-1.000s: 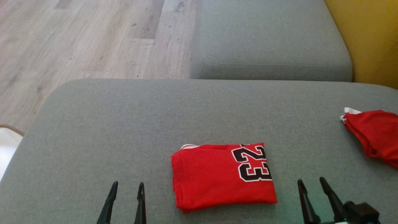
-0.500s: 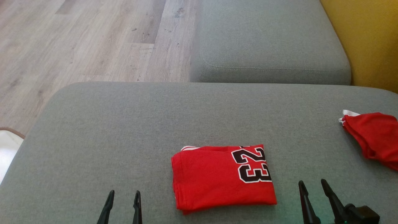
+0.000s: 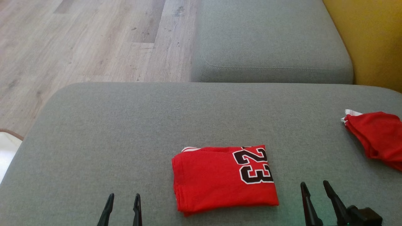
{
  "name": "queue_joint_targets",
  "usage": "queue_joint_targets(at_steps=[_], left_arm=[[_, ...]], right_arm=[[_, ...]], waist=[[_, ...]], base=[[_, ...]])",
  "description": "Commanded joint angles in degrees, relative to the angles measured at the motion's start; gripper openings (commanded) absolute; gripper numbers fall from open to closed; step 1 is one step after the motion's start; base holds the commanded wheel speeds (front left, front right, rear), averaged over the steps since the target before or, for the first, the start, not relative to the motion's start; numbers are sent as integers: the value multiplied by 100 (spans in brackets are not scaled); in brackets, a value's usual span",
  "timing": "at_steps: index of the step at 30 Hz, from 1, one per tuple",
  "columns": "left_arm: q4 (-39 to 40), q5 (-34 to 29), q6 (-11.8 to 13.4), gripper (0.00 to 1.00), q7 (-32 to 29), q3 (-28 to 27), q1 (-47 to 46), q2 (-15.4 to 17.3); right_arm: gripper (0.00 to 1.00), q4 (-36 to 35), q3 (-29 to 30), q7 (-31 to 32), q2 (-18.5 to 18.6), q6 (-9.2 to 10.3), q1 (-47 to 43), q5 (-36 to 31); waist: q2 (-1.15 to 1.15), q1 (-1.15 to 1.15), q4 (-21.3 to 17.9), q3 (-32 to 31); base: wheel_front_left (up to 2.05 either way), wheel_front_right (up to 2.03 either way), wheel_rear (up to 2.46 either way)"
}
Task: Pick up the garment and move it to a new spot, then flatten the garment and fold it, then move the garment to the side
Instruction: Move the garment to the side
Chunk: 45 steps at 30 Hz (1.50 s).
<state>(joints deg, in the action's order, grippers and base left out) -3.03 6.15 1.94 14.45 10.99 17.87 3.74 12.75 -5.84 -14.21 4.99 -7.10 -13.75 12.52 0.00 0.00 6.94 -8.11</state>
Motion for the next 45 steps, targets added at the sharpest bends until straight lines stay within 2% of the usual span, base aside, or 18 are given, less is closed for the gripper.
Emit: queue_joint_targets(at_steps=[1,16,26,31,33,39,41,43,44,45], left_arm=[[161,11,-21,100,55,-208,-215,-84],[90,1,-16,100,55,-121,-214,-86],[-19,-62,-87,100,55,59,-374,-86],[-115,-87,-181,100,55,132,-482,-86],[-162,-108,-237,100,55,187,-552,-86],[-208,-89,-280,100,55,311,-739,-86],[-215,-65,-263,100,55,337,-778,-86],[-217,-44,-244,100,55,355,-795,-86],[-219,-34,-234,100,55,361,-801,-86],[-219,-25,-224,100,55,367,-808,-86]], right_arm=[[100,-208,-118,-78,51,-39,209,-64],[100,-155,-64,-79,57,-39,178,-106],[100,646,-404,-78,189,-39,730,227],[100,1248,-816,401,291,-39,1382,983],[100,1535,-1016,895,325,-39,1767,1610],[98,1940,-1194,1632,403,-39,2288,2651],[45,2012,-1293,1832,403,-39,2381,2939],[8,2083,-1409,2030,418,-39,2437,3181],[0,2105,-1462,2112,419,-39,2457,3299],[0,2109,-1505,2156,427,-39,2477,3399]], waist=[[0,0,2,-1],[0,0,144,136],[0,0,247,507],[0,0,249,714],[0,0,279,801],[0,0,421,967],[0,0,451,996],[0,0,469,1017],[0,0,474,1029],[0,0,475,1039]], base=[[0,0,0],[0,0,0],[0,0,0],[0,0,0],[0,0,0],[0,0,0],[0,0,0],[0,0,0],[0,0,0],[0,0,0]])
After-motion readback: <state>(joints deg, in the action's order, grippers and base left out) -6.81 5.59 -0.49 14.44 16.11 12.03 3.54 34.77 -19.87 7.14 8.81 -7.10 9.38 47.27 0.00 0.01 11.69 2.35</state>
